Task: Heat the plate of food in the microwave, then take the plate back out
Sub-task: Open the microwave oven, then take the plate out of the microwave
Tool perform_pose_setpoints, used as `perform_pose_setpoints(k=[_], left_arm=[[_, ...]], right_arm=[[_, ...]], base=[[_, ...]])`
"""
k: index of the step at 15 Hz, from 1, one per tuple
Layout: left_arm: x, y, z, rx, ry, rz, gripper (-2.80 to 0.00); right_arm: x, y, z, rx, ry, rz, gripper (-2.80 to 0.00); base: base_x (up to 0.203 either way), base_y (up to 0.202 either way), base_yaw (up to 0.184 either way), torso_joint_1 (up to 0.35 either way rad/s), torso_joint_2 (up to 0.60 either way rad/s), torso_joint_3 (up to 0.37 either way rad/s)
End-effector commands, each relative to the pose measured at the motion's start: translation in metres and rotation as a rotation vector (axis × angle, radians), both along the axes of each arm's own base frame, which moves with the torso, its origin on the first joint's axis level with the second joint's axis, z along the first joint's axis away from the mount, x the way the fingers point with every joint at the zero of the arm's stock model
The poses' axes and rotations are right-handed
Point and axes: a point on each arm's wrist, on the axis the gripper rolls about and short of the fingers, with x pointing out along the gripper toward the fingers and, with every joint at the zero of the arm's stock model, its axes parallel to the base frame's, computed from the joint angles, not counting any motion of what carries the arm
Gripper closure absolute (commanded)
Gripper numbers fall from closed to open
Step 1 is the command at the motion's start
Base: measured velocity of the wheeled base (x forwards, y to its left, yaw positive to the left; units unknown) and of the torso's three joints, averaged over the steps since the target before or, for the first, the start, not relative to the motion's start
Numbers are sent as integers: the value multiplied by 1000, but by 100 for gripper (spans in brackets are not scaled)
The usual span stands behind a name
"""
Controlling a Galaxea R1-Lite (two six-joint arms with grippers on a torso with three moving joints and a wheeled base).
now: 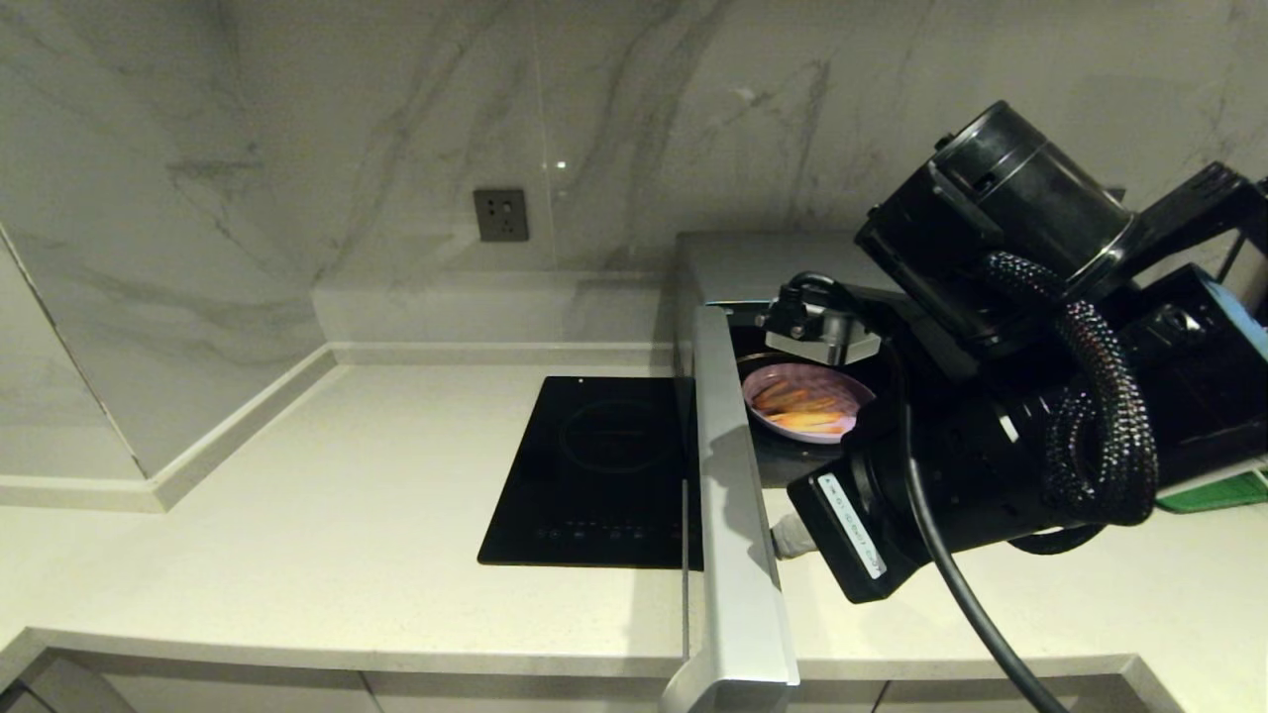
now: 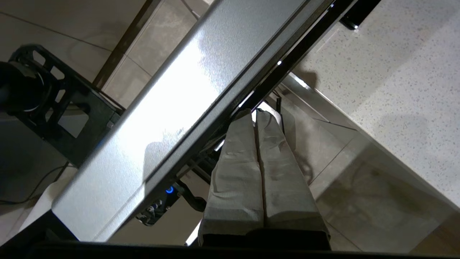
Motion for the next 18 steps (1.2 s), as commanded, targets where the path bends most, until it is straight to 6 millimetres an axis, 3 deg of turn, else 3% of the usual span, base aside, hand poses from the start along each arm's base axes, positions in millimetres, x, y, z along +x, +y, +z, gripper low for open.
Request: perform_pose_setpoints(k=[1,12,15,18], left_arm=[[0,0,0,-1,0,0,0],[0,0,0,0,0,0,0],[0,0,0,-1,0,1,0],[0,0,0,-1,0,0,0]], right_arm=[[0,-1,1,5,6,-36,0],[0,-6,3,30,19,-124,0],[25,-10,-4,69,-12,-451,0],[59,-42,-5,163,1,-778,0]], base=[[0,0,0,0,0,0],[0,0,0,0,0,0],[0,0,0,0,0,0],[0,0,0,0,0,0]])
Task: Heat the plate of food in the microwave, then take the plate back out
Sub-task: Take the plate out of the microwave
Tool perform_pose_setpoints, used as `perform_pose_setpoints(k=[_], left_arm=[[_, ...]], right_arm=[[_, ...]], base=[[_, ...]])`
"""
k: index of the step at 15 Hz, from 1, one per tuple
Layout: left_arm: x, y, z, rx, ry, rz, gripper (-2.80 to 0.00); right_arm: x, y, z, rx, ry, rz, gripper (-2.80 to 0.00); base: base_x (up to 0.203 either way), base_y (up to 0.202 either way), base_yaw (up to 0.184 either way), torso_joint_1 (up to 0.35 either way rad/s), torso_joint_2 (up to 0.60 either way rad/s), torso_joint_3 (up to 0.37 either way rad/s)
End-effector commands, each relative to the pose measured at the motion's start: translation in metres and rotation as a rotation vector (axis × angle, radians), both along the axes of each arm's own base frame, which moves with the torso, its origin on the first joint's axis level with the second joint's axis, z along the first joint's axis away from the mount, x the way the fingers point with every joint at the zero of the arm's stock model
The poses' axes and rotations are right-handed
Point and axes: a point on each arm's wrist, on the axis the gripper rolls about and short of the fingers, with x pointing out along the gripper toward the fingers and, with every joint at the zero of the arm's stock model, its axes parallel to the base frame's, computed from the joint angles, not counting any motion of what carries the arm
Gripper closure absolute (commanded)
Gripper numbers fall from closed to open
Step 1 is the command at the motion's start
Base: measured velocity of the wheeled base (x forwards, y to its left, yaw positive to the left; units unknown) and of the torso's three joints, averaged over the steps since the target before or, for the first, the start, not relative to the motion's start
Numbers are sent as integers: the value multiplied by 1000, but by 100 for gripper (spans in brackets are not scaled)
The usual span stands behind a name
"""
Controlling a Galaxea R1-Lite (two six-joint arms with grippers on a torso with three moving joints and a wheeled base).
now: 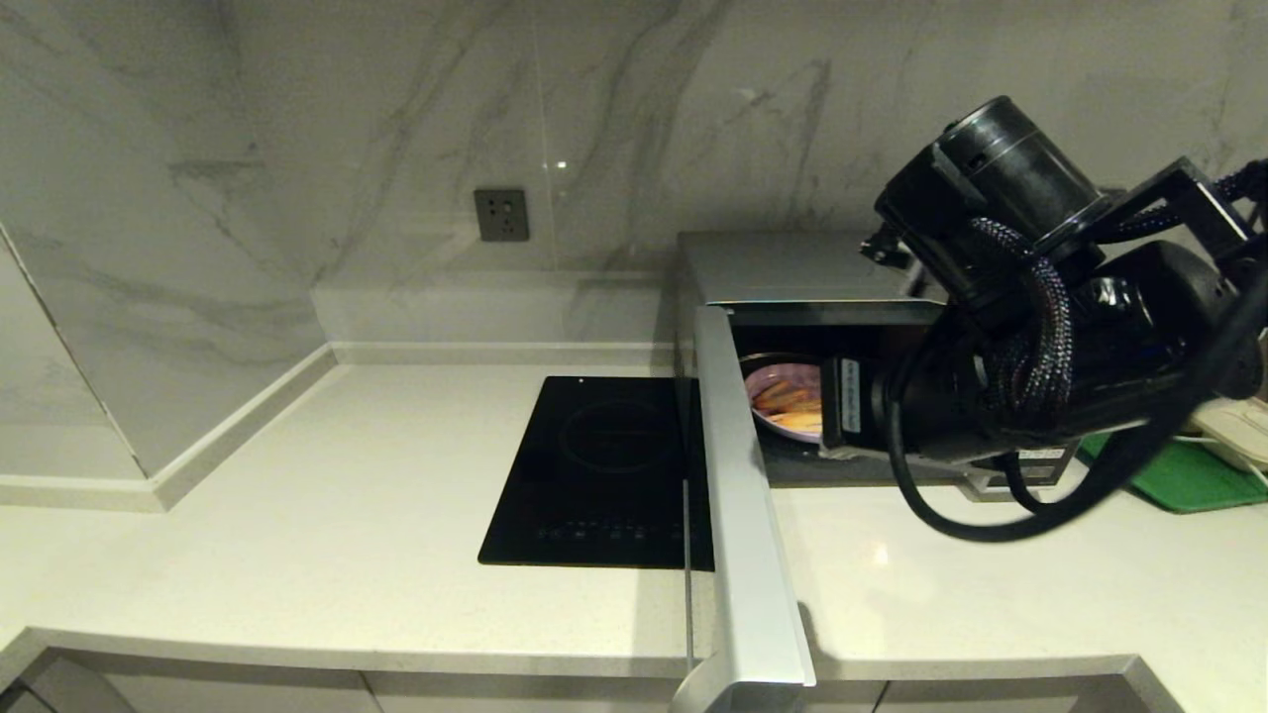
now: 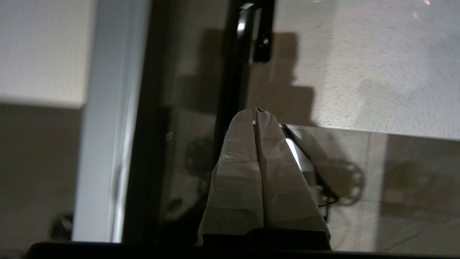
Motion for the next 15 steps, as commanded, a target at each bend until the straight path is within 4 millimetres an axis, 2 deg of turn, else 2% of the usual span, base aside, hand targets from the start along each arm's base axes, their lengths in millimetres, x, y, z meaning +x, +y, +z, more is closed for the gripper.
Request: perform_pose_setpoints(k=[1,4,5,7,9,13,15], left_arm=[[0,0,0,-1,-2,1,0],[0,0,0,1,-1,1,0],[0,0,0,-1,-1,1,0],[0,0,0,0,-1,1,0],[0,0,0,-1,-1,1,0],[0,0,0,-1,-1,1,0],[0,0,0,0,-1,1,0]], right_arm=[[27,-32,-4,72,27,-241,0],[51,-75,-5,168,49,-469,0],[59,-88,-8,209,70,-514,-280],[82,-109,-26,246,134,-588,-280],[103,-117,-49,237,178,-631,-280],[135,-108,-82,211,222,-631,-280],[151,-98,-87,215,209,-619,-280]], base=[[0,0,0,0,0,0],[0,0,0,0,0,0],[0,0,0,0,0,0],[0,0,0,0,0,0],[0,0,0,0,0,0],[0,0,0,0,0,0],[0,0,0,0,0,0]])
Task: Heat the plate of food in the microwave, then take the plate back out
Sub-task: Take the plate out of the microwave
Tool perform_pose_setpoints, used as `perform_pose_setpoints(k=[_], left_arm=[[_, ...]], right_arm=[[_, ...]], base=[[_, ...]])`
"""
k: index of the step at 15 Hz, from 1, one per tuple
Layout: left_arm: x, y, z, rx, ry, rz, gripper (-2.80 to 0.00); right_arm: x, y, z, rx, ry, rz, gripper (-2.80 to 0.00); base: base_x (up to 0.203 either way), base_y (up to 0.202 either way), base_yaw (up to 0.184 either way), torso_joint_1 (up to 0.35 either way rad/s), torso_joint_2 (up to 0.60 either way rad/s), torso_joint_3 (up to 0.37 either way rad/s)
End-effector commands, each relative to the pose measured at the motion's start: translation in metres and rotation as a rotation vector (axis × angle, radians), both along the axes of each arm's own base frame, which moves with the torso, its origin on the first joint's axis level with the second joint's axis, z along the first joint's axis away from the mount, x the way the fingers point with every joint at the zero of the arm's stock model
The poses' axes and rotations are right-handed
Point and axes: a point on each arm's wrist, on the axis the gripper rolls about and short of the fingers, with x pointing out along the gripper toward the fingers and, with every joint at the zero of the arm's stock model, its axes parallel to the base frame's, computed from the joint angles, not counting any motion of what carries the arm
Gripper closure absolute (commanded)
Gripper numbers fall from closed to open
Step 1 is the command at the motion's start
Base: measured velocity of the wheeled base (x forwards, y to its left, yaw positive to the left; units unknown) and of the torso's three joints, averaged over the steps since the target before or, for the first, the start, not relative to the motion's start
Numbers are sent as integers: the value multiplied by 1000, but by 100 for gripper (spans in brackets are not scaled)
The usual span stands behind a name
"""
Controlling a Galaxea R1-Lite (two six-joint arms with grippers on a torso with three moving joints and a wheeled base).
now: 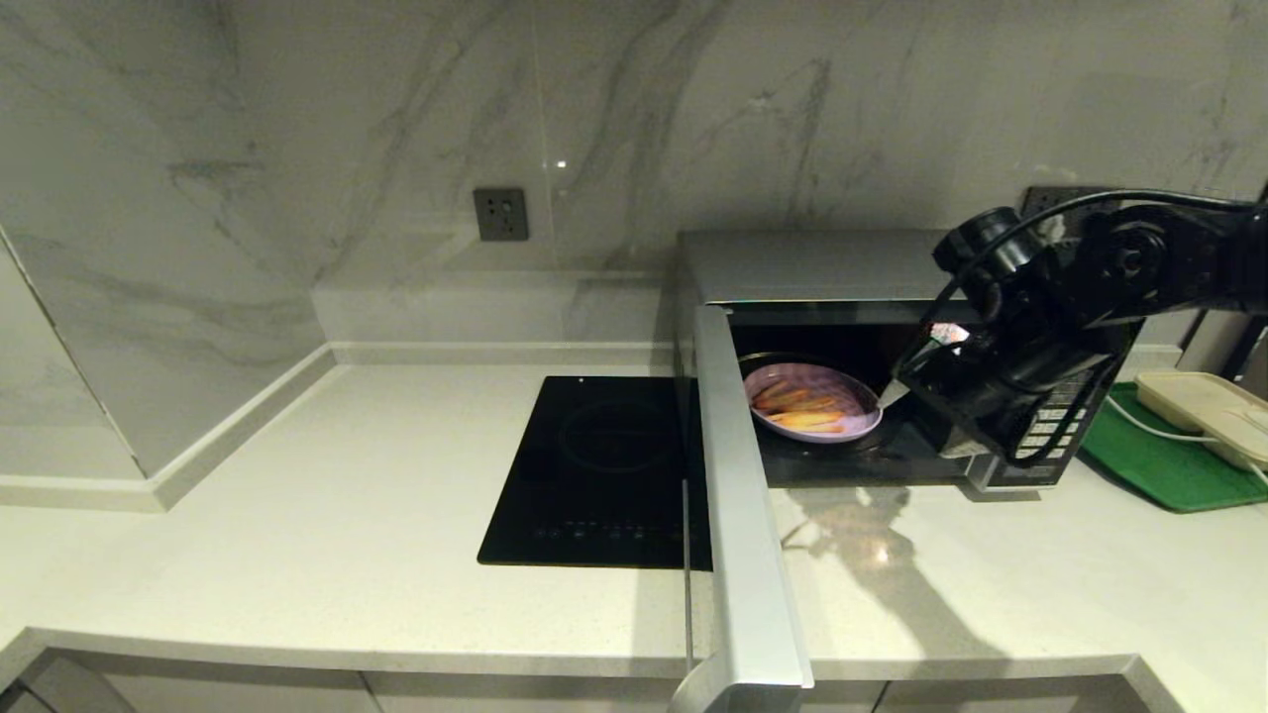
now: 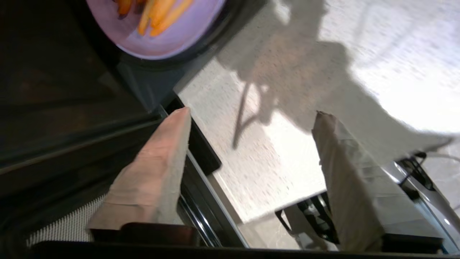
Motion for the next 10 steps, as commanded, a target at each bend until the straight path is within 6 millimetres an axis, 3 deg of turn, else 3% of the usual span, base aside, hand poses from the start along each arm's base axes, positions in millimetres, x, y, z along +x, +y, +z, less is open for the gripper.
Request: perform_pose_setpoints(k=[1,5,10], left_arm=[[0,0,0,-1,-1,1,0],[0,0,0,-1,-1,1,0],[0,0,0,-1,-1,1,0]], right_arm=[[23,12,-25,-10,39,9,-280],[45,15,-49,-81,54,-32,-280],[58,13,-71,-101,89,-50,-280]], base=[[0,0,0,0,0,0],[0,0,0,0,0,0],[0,0,0,0,0,0]])
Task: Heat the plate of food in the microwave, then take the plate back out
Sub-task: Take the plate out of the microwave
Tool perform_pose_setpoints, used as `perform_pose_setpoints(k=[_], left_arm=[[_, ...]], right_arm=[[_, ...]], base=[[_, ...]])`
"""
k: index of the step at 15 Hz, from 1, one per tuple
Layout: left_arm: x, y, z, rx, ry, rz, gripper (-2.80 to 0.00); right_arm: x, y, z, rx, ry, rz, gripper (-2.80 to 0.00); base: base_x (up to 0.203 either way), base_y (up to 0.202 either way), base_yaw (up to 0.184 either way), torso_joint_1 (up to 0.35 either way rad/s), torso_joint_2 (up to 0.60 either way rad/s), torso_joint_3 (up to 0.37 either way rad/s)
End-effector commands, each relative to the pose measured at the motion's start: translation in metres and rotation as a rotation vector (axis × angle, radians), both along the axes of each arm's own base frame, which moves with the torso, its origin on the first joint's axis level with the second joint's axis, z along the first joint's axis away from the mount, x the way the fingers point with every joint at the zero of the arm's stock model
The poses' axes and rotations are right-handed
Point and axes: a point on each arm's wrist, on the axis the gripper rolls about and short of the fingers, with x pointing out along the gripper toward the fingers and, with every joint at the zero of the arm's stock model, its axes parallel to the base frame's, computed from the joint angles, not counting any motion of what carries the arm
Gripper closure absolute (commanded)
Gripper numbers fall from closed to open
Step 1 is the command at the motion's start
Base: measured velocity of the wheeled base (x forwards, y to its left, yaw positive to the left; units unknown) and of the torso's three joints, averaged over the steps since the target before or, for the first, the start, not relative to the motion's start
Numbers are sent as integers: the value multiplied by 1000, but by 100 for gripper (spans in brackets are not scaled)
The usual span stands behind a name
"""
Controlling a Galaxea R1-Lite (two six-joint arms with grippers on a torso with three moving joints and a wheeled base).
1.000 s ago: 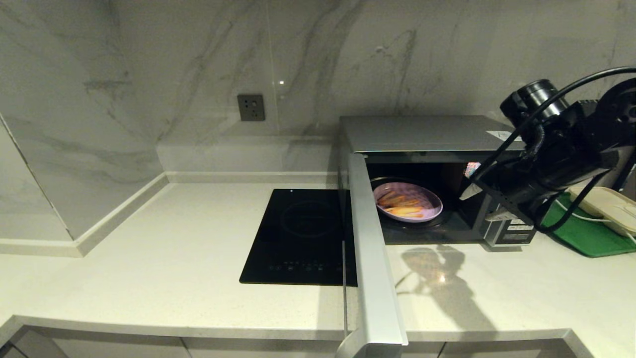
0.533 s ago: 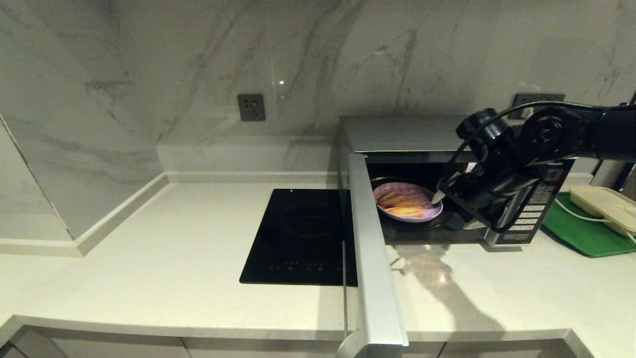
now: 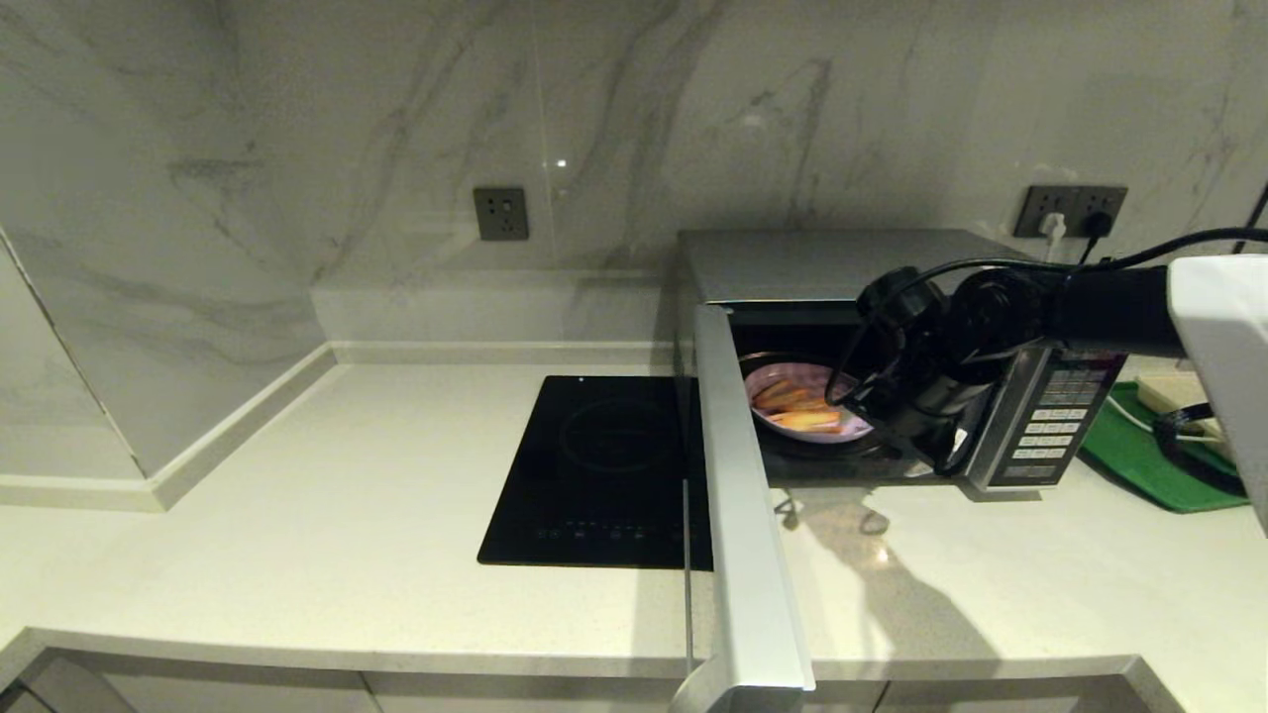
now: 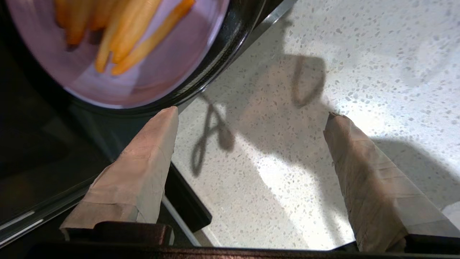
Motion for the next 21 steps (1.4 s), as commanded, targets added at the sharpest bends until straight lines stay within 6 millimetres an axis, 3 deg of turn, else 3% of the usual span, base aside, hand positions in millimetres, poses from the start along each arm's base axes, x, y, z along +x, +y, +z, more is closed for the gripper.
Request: perform_pose_setpoints(k=[1,8,21], left_arm=[[0,0,0,-1,0,1,0],[0,0,0,-1,0,1,0],[0,0,0,-1,0,1,0]], right_arm=[[7,-2,-16,-6,34,-14,-280],[20,-15,-30,20,-8,-113,-280],[28,-14,-35,36,-46,-120,-280]], base=[[0,0,0,0,0,0],[0,0,0,0,0,0],[0,0,0,0,0,0]])
